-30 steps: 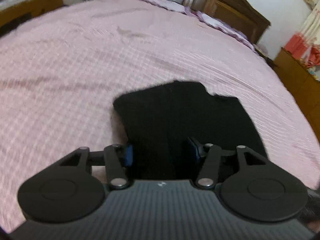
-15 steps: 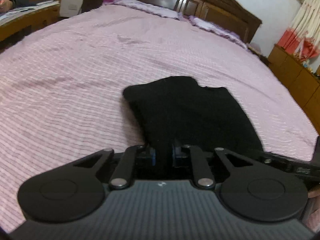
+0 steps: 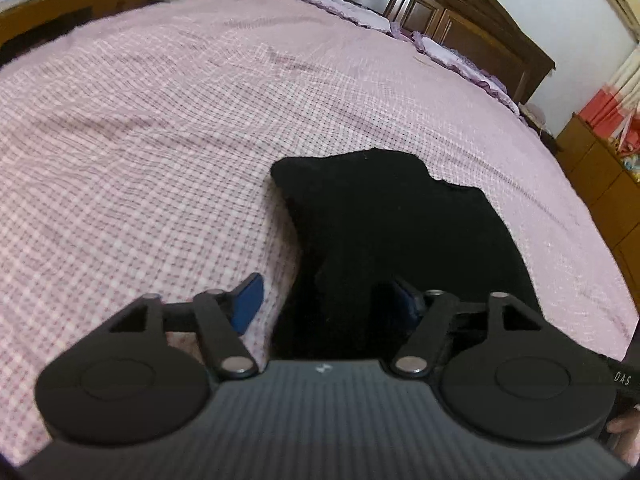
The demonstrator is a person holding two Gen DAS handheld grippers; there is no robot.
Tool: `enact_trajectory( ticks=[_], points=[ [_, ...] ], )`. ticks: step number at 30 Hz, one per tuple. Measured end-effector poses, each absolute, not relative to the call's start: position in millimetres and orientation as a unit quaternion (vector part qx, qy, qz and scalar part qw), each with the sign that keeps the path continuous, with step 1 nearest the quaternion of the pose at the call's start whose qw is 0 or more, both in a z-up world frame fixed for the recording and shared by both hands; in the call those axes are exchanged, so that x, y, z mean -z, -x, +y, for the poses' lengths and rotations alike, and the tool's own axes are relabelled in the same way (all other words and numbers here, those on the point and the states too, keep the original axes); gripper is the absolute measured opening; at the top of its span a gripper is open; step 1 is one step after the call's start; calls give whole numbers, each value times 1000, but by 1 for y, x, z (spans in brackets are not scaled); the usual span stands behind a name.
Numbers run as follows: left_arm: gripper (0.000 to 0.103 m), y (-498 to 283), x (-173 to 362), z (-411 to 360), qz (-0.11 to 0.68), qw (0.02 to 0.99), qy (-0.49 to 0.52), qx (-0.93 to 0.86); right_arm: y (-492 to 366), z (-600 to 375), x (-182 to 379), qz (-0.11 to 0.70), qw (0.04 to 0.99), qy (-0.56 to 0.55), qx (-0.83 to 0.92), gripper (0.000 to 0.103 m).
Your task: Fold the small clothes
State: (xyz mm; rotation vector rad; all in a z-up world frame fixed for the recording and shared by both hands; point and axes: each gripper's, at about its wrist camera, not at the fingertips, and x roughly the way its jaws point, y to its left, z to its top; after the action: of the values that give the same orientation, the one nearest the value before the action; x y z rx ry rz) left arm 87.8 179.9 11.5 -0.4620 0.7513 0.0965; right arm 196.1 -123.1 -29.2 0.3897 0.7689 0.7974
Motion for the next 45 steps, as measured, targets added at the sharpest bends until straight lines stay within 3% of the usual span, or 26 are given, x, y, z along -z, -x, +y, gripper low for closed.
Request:
enact_trajectory(
  ticks=[2, 5, 15, 16, 17, 18, 19, 21, 36, 45],
  points=[
    [72, -98, -5, 180, 374, 899, 225, -47, -204, -128, 33, 373, 827, -213, -364, 93],
    [83, -110, 6, 183, 380, 890, 250, -27, -212, -133, 37, 381, 819, -244, -354, 93],
    [82, -118, 30, 186, 359, 865, 345, 58, -237, -102, 45, 410, 792, -260, -370, 95],
    [75, -118, 30, 186, 355, 865, 348, 63, -237, -98, 45, 409, 795, -258, -366, 93],
    [68, -118, 31, 187, 355, 863, 353, 65, -237, -95, 44, 403, 803, -252, -360, 80],
    [52, -117, 32, 188, 357, 858, 363, 62, -236, -92, 41, 399, 811, -244, -352, 58],
    [43, -115, 32, 191, 357, 852, 378, 57, -234, -90, 38, 398, 821, -231, -339, 50],
    [38, -112, 31, 195, 353, 842, 405, 58, -231, -93, 30, 396, 822, -235, -333, 41],
    [35, -46, -29, 107, 374, 843, 353, 161, -129, -183, -74, 366, 853, -192, -319, 39],
    [39, -13, -8, 43, 408, 853, 279, 167, -47, -239, -43, 379, 875, -156, -258, 40]
  ],
)
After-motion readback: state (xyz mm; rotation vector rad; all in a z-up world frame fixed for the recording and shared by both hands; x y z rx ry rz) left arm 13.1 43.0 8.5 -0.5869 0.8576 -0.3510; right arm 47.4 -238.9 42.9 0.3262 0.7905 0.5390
